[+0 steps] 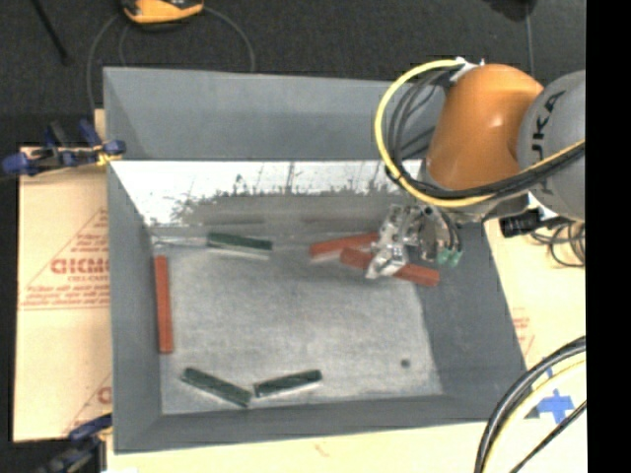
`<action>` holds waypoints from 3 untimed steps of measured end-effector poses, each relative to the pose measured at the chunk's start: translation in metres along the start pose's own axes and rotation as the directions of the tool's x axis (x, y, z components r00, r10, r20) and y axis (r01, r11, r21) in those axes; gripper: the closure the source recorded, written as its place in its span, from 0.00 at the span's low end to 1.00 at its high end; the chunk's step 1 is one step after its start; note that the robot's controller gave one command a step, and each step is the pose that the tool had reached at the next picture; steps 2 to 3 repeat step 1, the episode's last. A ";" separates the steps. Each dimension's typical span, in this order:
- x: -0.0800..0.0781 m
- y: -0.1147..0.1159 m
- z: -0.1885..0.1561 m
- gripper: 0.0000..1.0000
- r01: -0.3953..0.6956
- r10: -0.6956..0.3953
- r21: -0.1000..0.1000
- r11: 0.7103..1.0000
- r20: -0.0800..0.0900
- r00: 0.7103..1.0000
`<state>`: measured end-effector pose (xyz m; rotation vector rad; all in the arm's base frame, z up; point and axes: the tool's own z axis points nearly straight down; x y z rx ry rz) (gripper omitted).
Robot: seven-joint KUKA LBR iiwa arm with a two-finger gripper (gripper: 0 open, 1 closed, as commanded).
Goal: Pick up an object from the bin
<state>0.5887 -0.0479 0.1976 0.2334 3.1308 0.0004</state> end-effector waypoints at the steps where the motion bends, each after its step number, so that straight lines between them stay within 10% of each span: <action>1: -0.009 -0.010 -0.015 1.00 0.118 -0.118 -0.001 0.993 -0.007 0.993; 3: -0.009 -0.010 -0.015 1.00 0.118 -0.118 -0.001 0.993 -0.007 0.993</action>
Offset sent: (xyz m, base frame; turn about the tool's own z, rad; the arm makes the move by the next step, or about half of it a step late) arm 0.0151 -0.0479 -0.1276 -0.1024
